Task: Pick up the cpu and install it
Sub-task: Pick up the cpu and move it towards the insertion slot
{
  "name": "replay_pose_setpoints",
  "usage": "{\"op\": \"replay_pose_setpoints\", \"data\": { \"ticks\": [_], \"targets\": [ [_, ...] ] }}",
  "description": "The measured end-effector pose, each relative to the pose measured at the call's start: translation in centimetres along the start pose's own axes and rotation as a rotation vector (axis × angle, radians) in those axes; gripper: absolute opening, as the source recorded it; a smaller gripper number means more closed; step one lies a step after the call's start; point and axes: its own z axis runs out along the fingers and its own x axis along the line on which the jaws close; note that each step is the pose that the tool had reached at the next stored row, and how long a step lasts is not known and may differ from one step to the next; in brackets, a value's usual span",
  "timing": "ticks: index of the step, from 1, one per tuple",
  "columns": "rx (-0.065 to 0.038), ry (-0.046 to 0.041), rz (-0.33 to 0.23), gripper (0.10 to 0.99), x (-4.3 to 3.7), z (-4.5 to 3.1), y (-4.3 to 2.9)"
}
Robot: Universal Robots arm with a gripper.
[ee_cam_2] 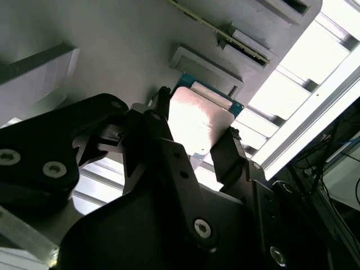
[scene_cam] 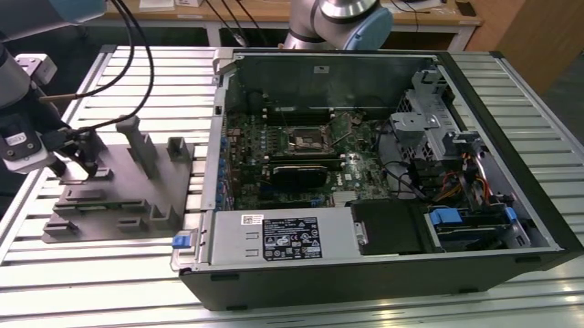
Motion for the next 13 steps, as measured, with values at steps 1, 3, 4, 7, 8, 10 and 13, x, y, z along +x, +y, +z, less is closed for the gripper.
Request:
{"op": "replay_pose_setpoints", "data": {
  "ticks": [1, 3, 4, 7, 8, 10, 13],
  "targets": [
    [0.000, 0.0001, 0.000, 0.541, -0.01, -0.22, 0.01],
    [0.000, 0.0001, 0.000, 0.541, -0.02, -0.67, 0.04],
    [0.000, 0.0001, 0.000, 0.541, -0.02, -0.90, 0.05],
    [0.000, 0.0001, 0.000, 0.541, -0.04, -1.62, 0.10],
    [0.000, 0.0000, 0.000, 0.541, -0.05, -1.87, 0.11],
    [0.000, 0.0001, 0.000, 0.541, -0.06, -2.38, 0.14],
    [0.000, 0.0001, 0.000, 0.541, -0.07, -3.10, 0.19]
  ]
}}
